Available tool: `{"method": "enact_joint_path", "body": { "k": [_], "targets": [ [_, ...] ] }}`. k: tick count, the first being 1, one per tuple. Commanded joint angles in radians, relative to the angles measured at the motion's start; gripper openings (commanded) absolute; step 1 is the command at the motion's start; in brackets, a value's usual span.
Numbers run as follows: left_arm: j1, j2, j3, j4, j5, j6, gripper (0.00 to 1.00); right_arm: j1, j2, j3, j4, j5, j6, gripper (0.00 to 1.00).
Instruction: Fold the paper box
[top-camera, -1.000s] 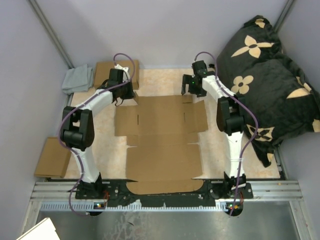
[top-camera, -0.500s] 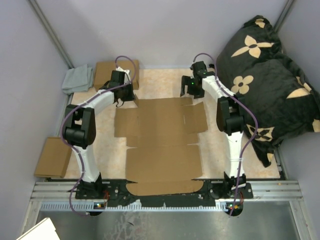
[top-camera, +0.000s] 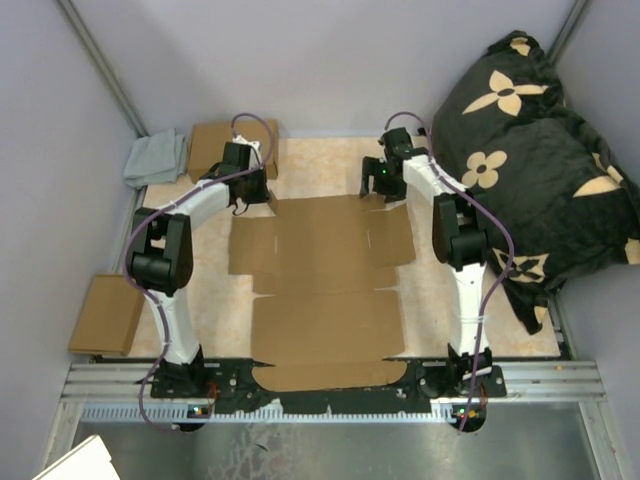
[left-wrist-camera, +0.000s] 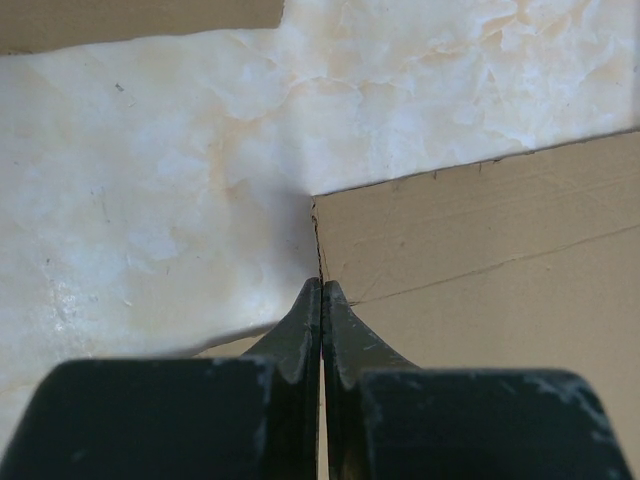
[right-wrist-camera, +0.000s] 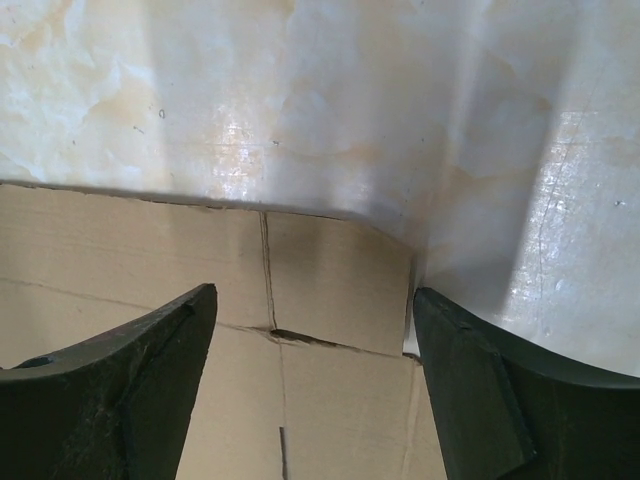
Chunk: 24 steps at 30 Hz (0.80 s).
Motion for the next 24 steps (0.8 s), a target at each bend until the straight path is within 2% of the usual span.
{"method": "enact_joint_path", "body": {
  "k": [1, 4, 13, 24],
  "targets": [
    [-0.003, 0.022, 0.025, -0.006, 0.005, 0.008, 0.0, 0.03, -0.017, -0.044, 0.002, -0.036, -0.011, 0.8],
    [-0.004, 0.023, 0.027, -0.006, 0.008, 0.007, 0.0, 0.056, -0.047, -0.049, 0.015, -0.04, -0.017, 0.77],
    [-0.006, 0.015, 0.03, -0.007, 0.025, 0.005, 0.0, 0.132, -0.119, 0.007, -0.041, 0.08, -0.023, 0.7],
    [-0.013, 0.033, 0.03, -0.009, 0.028, 0.004, 0.0, 0.179, -0.147, 0.022, -0.012, 0.044, -0.003, 0.7]
  ]
}}
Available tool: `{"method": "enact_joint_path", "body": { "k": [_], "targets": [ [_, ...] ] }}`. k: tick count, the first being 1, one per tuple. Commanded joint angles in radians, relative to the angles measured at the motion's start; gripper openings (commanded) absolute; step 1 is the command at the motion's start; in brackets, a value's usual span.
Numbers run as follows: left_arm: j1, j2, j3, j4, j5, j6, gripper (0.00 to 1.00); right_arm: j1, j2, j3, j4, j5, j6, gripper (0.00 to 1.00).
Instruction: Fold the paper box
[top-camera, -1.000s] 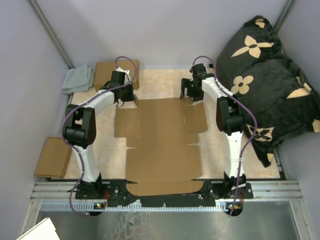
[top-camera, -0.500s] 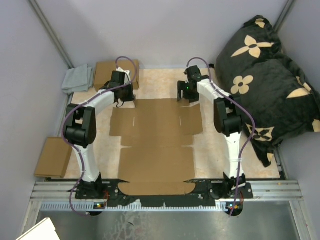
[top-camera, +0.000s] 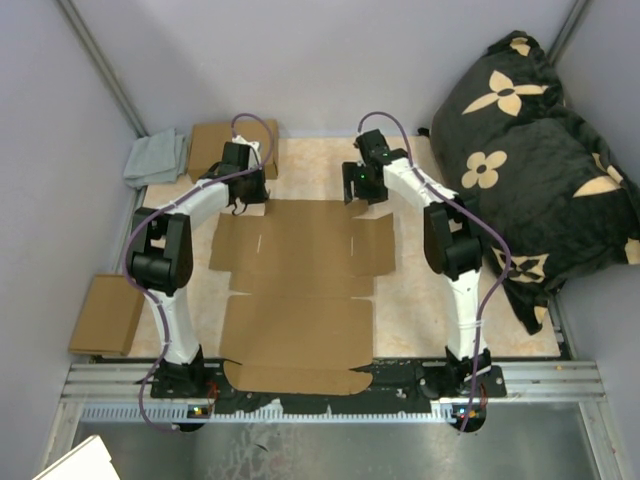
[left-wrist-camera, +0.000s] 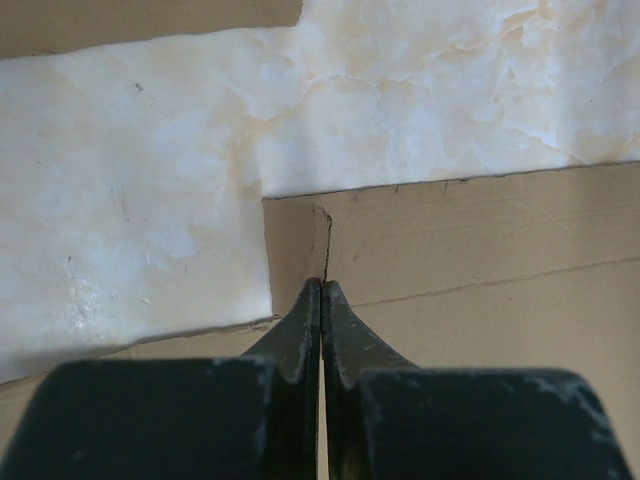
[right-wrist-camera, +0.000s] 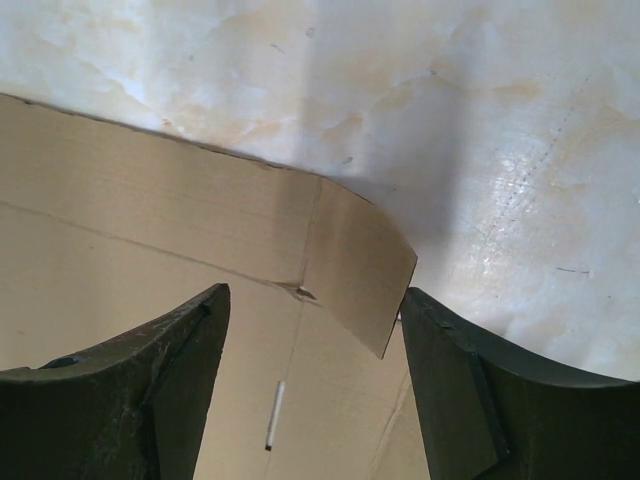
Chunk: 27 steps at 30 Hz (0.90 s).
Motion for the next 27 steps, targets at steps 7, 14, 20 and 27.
{"method": "enact_joint_path", "body": {
  "k": [7, 14, 20, 27],
  "targets": [
    [-0.019, 0.064, 0.027, 0.005, 0.071, -0.02, 0.02, 0.068, -0.025, 0.077, 0.092, -0.144, 0.033, 0.7],
    [-0.024, 0.097, 0.027, 0.006, 0.088, -0.035, 0.04, 0.072, 0.101, 0.157, 0.079, -0.152, 0.059, 0.71],
    [-0.036, 0.15, 0.051, 0.009, 0.115, -0.055, 0.13, 0.072, 0.133, 0.141, 0.076, -0.113, 0.068, 0.71],
    [-0.036, 0.196, 0.07, -0.006, 0.12, -0.073, 0.23, 0.071, 0.085, 0.069, 0.126, -0.123, 0.039, 0.73]
  ]
}}
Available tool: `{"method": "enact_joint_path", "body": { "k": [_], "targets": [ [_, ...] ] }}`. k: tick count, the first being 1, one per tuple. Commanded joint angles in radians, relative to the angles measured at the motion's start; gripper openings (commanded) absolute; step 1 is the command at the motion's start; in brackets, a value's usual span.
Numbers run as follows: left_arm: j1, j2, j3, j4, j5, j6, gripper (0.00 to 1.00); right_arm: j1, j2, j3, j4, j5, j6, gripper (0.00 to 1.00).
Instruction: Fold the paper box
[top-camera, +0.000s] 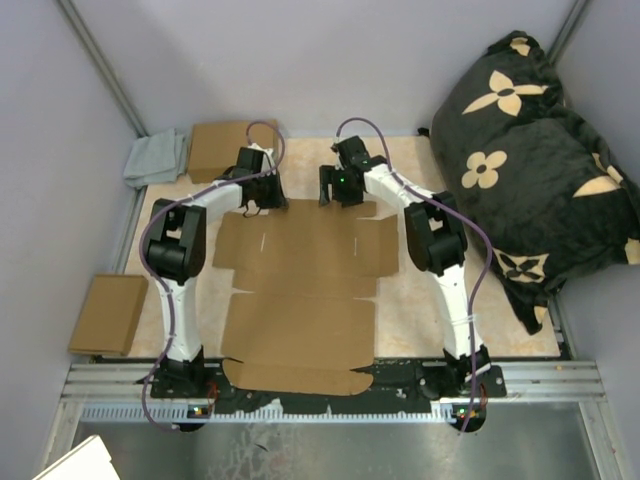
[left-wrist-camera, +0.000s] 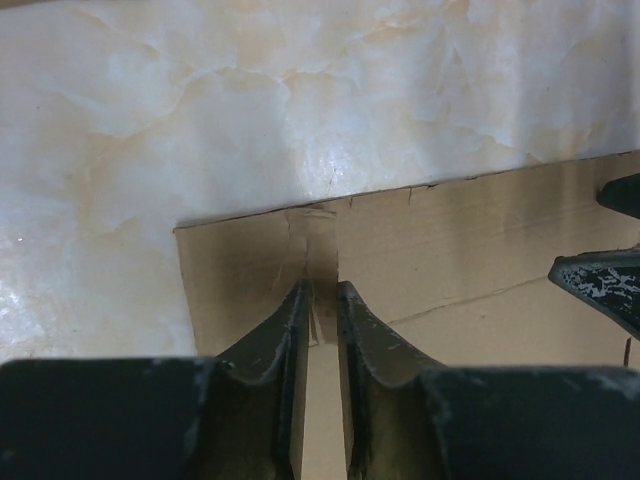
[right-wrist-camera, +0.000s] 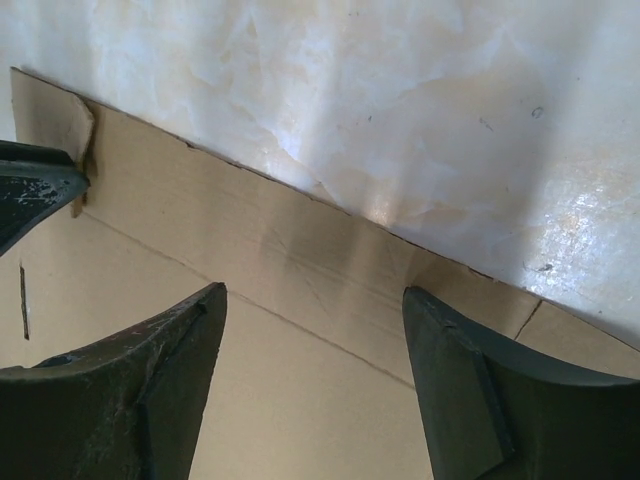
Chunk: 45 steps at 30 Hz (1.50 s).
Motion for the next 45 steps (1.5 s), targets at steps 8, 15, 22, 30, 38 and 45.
{"method": "enact_joint_path", "body": {
  "k": [8, 15, 22, 30, 38, 45],
  "targets": [
    [-0.004, 0.048, 0.014, -0.072, 0.002, -0.026, 0.38, -0.002, -0.106, -0.022, -0.009, 0.016, -0.035, 0.74],
    [-0.004, 0.063, 0.025, -0.106, -0.02, -0.056, 0.35, -0.058, -0.216, -0.098, -0.047, 0.178, 0.048, 0.74],
    [-0.004, 0.089, 0.035, -0.127, -0.025, -0.086, 0.34, -0.147, -0.264, -0.225, -0.038, 0.171, 0.083, 0.78],
    [-0.003, 0.104, 0.041, -0.133, 0.006, -0.107, 0.33, -0.15, -0.228, -0.272, 0.009, 0.093, 0.079, 0.78],
    [-0.004, 0.103, 0.041, -0.14, 0.007, -0.108, 0.33, -0.148, -0.206, -0.244, 0.026, 0.043, 0.071, 0.49],
    [-0.003, 0.1, 0.041, -0.142, 0.009, -0.105, 0.33, -0.142, -0.159, -0.166, -0.015, 0.04, 0.053, 0.33]
  ]
}}
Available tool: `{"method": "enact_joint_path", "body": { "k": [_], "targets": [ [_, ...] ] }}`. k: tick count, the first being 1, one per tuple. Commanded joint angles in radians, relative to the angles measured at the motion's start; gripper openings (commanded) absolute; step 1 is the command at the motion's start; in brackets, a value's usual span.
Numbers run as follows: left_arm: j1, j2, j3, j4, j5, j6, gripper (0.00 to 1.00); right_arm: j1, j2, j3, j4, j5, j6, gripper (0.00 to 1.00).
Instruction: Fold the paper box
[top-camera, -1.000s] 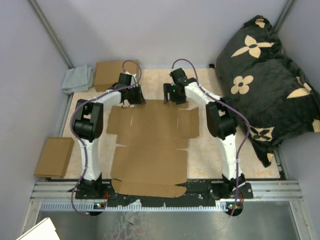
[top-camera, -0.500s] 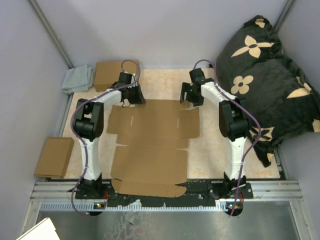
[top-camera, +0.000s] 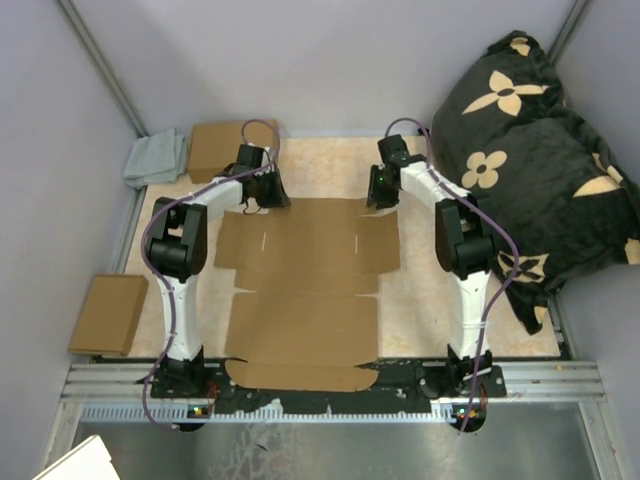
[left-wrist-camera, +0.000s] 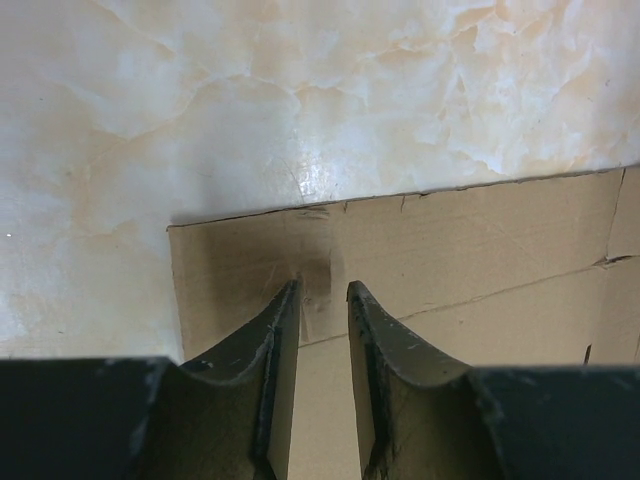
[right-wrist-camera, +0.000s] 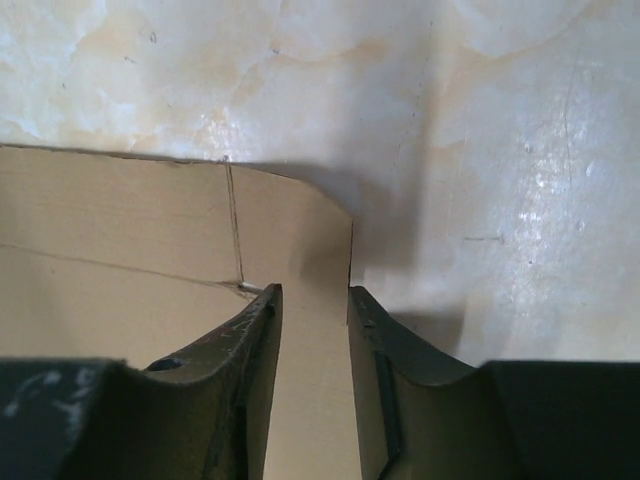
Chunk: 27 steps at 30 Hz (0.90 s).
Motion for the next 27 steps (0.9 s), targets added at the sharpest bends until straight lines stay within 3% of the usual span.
{"method": "enact_joint_path", "body": {
  "k": [1, 15, 27],
  "targets": [
    [-0.006, 0.062, -0.017, -0.097, -0.006, 0.003, 0.33, 0.022, 0.031, 0.082, 0.017, -0.053, -0.005, 0.31],
    [-0.033, 0.055, -0.004, -0.091, 0.056, -0.041, 0.33, 0.043, 0.037, 0.144, 0.022, -0.057, -0.031, 0.27],
    [-0.06, 0.076, 0.01, -0.086, 0.109, -0.055, 0.32, 0.053, 0.172, 0.368, -0.069, -0.139, -0.079, 0.3]
  ]
}}
